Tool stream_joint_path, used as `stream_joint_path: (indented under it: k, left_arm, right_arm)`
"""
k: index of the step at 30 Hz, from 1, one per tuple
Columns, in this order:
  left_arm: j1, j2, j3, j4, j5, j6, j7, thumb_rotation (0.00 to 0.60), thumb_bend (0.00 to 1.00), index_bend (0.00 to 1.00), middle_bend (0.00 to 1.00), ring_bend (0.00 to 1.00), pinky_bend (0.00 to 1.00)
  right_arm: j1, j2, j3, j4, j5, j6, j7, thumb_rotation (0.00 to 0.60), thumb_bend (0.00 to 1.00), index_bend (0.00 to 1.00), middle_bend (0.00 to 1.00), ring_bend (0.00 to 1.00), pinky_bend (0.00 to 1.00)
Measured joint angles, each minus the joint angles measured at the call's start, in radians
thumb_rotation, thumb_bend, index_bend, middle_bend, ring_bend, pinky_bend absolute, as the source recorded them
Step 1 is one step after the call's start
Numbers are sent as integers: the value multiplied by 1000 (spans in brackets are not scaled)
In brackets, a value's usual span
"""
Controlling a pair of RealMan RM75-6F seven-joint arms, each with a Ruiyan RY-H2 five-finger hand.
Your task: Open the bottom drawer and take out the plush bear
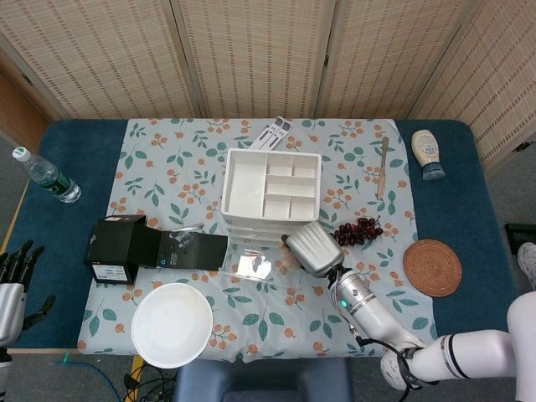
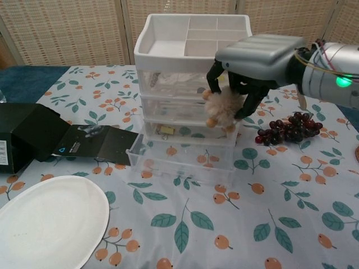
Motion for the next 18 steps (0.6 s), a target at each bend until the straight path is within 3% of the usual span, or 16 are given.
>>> stream_joint_path:
  k: [6, 14, 16, 18]
  left_arm:
    - [-6, -4, 2, -7, 7, -6, 11, 600, 260, 105, 70, 118, 94]
    - [-12, -7, 3, -17, 10, -11, 26, 600, 260, 105, 70, 118, 94]
    - [-12, -7, 3, -19, 10, -10, 28, 600, 260, 105, 70, 118, 94]
    - [-11, -8, 4, -20, 9, -9, 29, 600, 260, 105, 70, 118, 94]
  right_arm:
    - [-87, 82, -52, -26, -43, 21, 49, 600, 623, 606, 1000, 1000, 1000]
    - [-146, 79, -79, 63, -58, -12, 90, 600, 623, 601, 1000, 1000, 1000]
    - [-152, 69, -77, 90, -57, -26, 98, 600, 622, 517, 1000, 1000, 1000]
    - [-160, 55, -72, 122, -53, -46, 111, 600, 617, 333, 1000, 1000, 1000]
